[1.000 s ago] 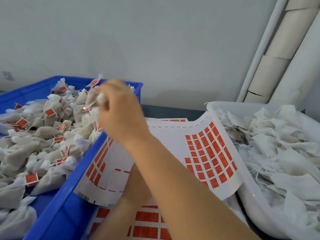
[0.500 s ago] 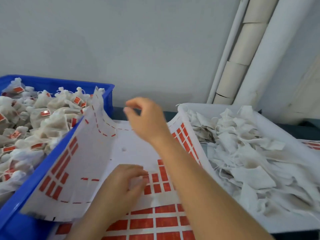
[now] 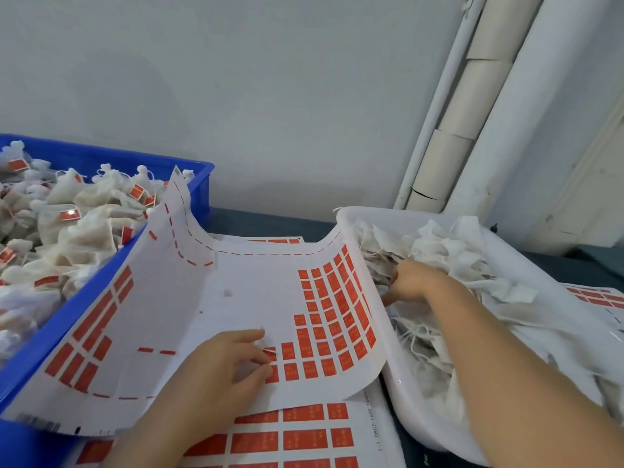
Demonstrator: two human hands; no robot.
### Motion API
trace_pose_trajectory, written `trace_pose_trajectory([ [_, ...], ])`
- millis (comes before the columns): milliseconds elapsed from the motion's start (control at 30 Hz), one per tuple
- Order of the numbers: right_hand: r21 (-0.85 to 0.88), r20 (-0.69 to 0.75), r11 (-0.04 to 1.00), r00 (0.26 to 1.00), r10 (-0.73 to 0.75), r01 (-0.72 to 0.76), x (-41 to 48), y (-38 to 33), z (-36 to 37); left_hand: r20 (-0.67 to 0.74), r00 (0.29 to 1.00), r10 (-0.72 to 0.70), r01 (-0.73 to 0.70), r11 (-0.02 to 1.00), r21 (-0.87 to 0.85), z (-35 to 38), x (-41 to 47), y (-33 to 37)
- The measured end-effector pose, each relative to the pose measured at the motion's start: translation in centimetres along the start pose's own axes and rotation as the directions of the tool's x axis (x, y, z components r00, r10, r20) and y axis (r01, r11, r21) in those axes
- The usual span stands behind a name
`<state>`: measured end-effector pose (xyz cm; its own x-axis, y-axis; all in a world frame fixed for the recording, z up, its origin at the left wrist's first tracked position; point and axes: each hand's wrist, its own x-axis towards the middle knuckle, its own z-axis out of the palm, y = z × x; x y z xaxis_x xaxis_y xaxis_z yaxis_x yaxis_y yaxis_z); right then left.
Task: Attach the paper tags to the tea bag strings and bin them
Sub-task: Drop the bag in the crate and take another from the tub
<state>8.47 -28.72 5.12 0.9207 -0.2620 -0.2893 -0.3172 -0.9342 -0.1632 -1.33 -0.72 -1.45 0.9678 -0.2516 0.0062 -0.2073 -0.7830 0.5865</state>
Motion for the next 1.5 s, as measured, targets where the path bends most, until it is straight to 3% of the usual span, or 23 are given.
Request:
trace_pose_trajectory([
  [67,0.014,0.003,0.999,0.999,-0.035,0.035,-0.3,-0.7,-0.9,-0.043,0.999,-0.013,0.013,1.000,0.005,-0.1,0.0,0.0],
  [167,-0.156,0.104,0.981,0.990,-0.098,0.114,-1.2,-1.1,-3.0,-0.084,0.996,-0.029,0.027,0.999,-0.028,-0.3,0.0,-0.2],
  [267,-0.371,0.247,0.920,0.968,-0.037,0.130,-2.4,-1.4,-3.7,-0.099,0.995,-0.022,0.019,0.999,-0.036,-0.2,0.0,0.0],
  [367,-0.429,0.247,0.896,0.969,-0.009,0.118,-2.7,-1.4,-2.7,-0.089,0.996,-0.024,0.020,0.999,-0.050,-0.2,-0.1,0.1],
  [633,-0.220,-0.040,0.964,0.986,-0.164,0.152,-2.4,0.1,-3.6,-0.093,0.995,-0.040,0.031,0.995,-0.093,-0.1,-0.2,0.2],
  [767,0.079,-0.173,0.978,0.968,-0.180,0.196,-2.4,1.2,-3.9,-0.106,0.994,-0.041,0.025,0.989,-0.143,0.0,-0.3,0.4],
  [867,0.275,-0.275,0.929,0.946,-0.171,0.248,-2.2,1.1,-3.8,-0.124,0.992,-0.039,0.018,0.987,-0.162,0.0,-0.3,0.3],
  [967,0.386,-0.447,0.849,0.878,-0.169,0.360,-2.2,0.4,-3.7,-0.141,0.989,-0.033,0.007,0.983,-0.182,-0.1,-0.3,0.2],
  [1067,0.488,-0.426,0.787,0.890,-0.163,0.378,-2.5,0.2,-3.5,-0.147,0.989,-0.021,-0.006,0.983,-0.182,-0.1,-0.3,0.2],
  [1167,0.445,-0.365,0.831,0.915,-0.171,0.333,-2.7,0.4,-3.3,-0.153,0.988,-0.012,-0.015,0.984,-0.179,-0.1,-0.3,0.2],
  [1267,0.411,-0.519,0.822,0.842,-0.145,0.395,-2.5,0.7,-3.6,-0.156,0.988,-0.012,-0.018,0.982,-0.190,0.0,-0.2,0.2],
  [1400,0.341,-0.580,0.849,0.801,-0.149,0.404,-2.4,0.8,-3.8,-0.163,0.987,-0.003,-0.026,0.984,-0.178,0.0,-0.2,0.1],
  [1500,0.319,-0.691,0.836,0.713,-0.117,0.446,-2.7,0.8,-4.1,-0.178,0.984,-0.005,-0.029,0.983,-0.183,-0.1,-0.2,0.3],
])
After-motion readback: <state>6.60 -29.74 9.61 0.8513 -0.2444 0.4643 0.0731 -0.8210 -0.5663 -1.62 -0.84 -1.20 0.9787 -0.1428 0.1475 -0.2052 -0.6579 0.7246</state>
